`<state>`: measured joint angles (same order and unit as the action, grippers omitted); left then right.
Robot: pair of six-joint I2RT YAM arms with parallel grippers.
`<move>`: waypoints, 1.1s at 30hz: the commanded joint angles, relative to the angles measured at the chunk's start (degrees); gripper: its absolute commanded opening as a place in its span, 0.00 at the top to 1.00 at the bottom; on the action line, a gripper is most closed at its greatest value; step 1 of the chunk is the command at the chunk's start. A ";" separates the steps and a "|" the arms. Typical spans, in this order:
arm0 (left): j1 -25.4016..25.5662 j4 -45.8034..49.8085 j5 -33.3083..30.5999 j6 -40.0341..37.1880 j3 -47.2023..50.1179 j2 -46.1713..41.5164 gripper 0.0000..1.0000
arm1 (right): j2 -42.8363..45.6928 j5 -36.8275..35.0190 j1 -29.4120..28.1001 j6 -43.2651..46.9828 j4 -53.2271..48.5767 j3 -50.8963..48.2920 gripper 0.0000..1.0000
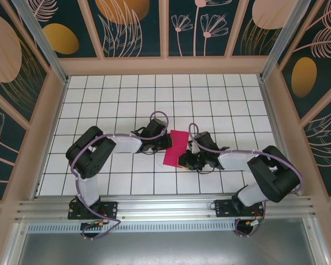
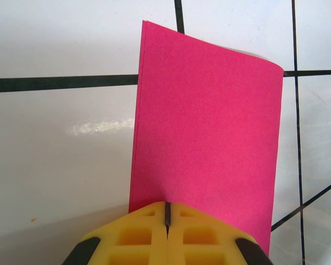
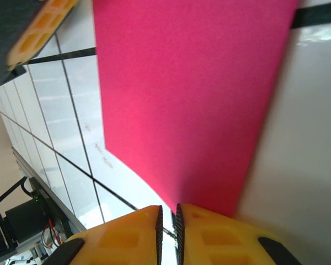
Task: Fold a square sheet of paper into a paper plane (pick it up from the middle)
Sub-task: Fold the square sheet of paper in half at the center of the table.
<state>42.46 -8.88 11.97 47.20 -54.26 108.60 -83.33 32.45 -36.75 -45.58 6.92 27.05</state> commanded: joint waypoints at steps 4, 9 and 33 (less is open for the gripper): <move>0.10 6.86 -2.22 -0.19 1.83 2.41 1.00 | -0.33 -2.30 -0.60 0.28 -2.16 -1.35 0.81; 0.10 6.25 -1.93 -0.47 2.21 0.98 1.00 | 1.96 -5.66 -0.55 1.18 -4.96 0.42 0.81; 0.10 0.93 -1.16 4.21 12.66 -16.04 0.68 | -2.04 -10.45 5.07 3.74 -2.92 6.77 0.68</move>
<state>42.46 -7.31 9.45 49.54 -43.40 93.27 -83.90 21.04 -31.70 -43.35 2.35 32.56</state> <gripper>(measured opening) 0.320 0.320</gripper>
